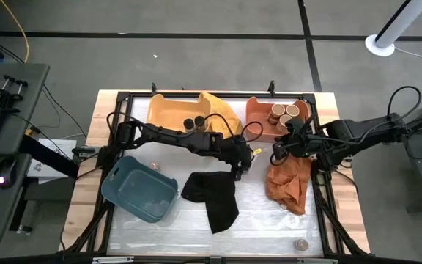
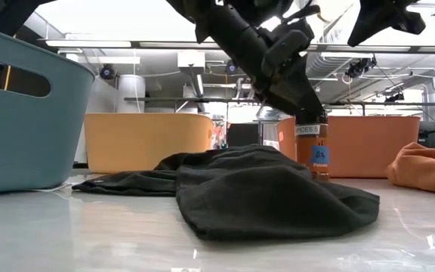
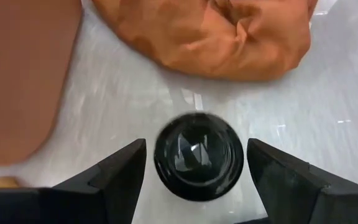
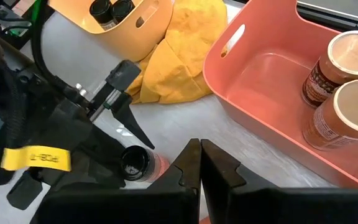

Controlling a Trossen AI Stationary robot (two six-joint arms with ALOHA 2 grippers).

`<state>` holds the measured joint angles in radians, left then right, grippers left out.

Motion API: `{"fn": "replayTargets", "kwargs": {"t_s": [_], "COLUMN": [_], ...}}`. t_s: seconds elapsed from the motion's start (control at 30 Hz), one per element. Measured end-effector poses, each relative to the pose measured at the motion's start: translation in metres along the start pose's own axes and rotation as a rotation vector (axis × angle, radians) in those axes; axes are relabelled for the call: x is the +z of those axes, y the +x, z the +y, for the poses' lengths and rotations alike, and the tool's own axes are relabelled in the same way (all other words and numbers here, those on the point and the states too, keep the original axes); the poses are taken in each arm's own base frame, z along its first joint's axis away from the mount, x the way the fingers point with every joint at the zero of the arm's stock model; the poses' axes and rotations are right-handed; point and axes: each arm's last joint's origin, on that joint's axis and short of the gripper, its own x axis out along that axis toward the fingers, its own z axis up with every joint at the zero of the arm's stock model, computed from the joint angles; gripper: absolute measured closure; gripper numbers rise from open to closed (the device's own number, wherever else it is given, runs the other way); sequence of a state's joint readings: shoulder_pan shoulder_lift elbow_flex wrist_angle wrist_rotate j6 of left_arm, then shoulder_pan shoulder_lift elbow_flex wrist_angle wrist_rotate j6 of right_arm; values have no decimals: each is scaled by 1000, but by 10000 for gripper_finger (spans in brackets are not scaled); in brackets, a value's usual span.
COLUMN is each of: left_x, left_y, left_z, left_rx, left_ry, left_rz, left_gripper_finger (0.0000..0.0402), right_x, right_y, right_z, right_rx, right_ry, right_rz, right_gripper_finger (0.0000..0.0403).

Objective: Sort spices by type
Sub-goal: Put the black spice bottle into the yellow bin

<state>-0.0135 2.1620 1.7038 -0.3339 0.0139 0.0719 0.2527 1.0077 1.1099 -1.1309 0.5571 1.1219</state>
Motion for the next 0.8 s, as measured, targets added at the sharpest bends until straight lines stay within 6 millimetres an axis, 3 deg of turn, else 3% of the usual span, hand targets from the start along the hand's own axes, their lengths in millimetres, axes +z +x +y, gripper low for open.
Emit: {"fn": "replayTargets", "kwargs": {"t_s": [0.2,0.47,0.8], "left_x": [-13,-6,-14], "left_y": [6,7,26], "left_z": [-2,-1,-7], "left_rx": [-3,1,-8], "left_ry": [-15,-40,-34], "left_rz": [26,-49,-51], "left_gripper_finger": [137,137,137], "right_x": [0,0,0], "right_y": [0,0,0], "right_z": [0,1,1], "right_rx": [0,5,6], "right_ry": [0,4,5], "right_rz": [-1,-3,-4], "right_gripper_finger": [403,403,402]}}
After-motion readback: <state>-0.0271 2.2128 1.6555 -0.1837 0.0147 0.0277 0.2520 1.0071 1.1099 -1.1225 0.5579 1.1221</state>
